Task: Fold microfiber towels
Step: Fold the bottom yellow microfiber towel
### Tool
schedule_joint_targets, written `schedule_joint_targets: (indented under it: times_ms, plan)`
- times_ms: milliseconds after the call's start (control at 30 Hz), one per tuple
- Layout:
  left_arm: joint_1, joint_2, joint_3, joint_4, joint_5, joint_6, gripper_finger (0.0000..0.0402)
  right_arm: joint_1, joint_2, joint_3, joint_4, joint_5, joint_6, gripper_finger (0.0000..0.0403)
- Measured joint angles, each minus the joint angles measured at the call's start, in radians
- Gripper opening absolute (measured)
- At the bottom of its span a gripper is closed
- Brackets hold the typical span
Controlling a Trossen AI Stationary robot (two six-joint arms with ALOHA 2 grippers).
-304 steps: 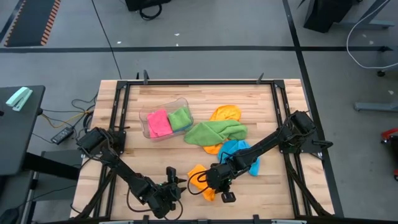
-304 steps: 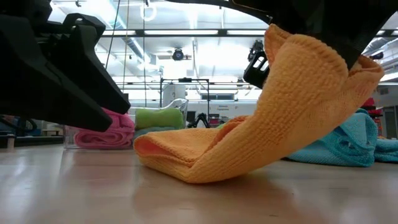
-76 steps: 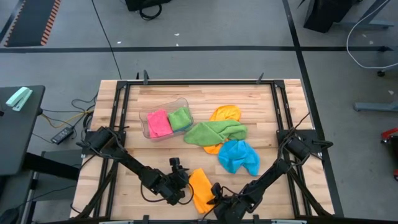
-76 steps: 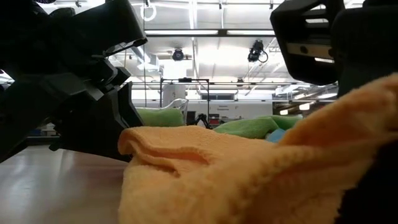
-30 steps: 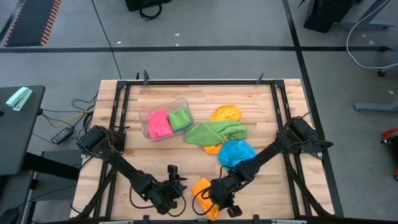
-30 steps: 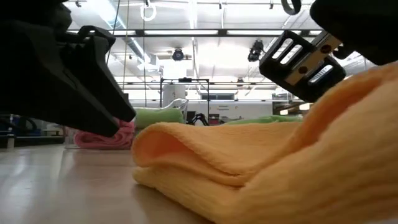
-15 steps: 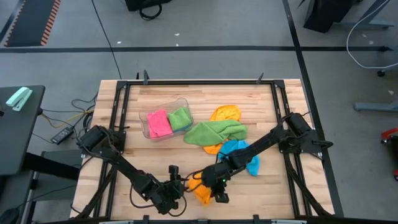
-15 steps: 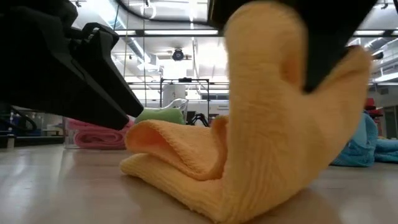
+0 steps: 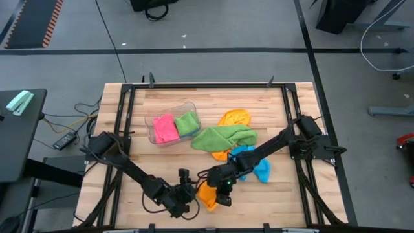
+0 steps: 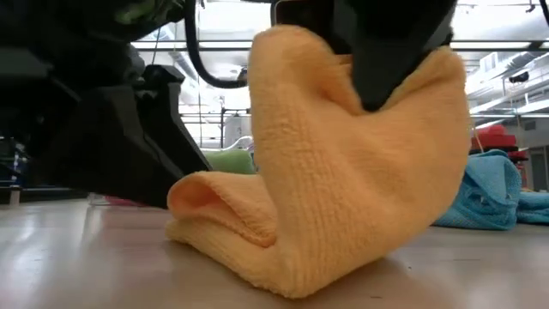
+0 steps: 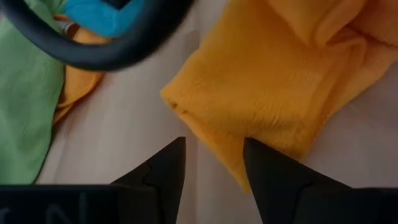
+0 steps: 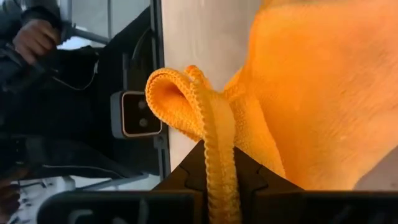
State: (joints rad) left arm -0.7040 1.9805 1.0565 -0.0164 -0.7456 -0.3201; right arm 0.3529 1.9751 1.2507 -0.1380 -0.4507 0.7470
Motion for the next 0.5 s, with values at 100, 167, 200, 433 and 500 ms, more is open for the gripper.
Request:
schedule_joint_targets:
  times_ms: [100, 167, 200, 433, 500]
  plan:
    - [0.000, 0.013, 0.000, 0.033, 0.000, 0.038, 0.0172, -0.019, 0.007, 0.001, 0.020, 0.000, 0.008, 0.0039]
    - [0.001, 0.015, 0.000, 0.033, 0.001, 0.051, 0.0172, -0.031, 0.018, 0.001, 0.017, -0.001, 0.022, 0.0039]
    - [0.001, 0.015, 0.000, 0.035, 0.000, 0.052, 0.0172, -0.037, 0.031, 0.001, 0.029, -0.005, 0.030, 0.0039]
    - [0.002, 0.015, 0.000, 0.041, -0.001, 0.054, 0.0172, -0.061, 0.053, 0.000, 0.067, -0.022, 0.065, 0.0039]
    - [0.002, 0.015, 0.000, 0.046, -0.003, 0.054, 0.0172, -0.064, 0.053, 0.000, 0.082, -0.022, 0.075, 0.0039]
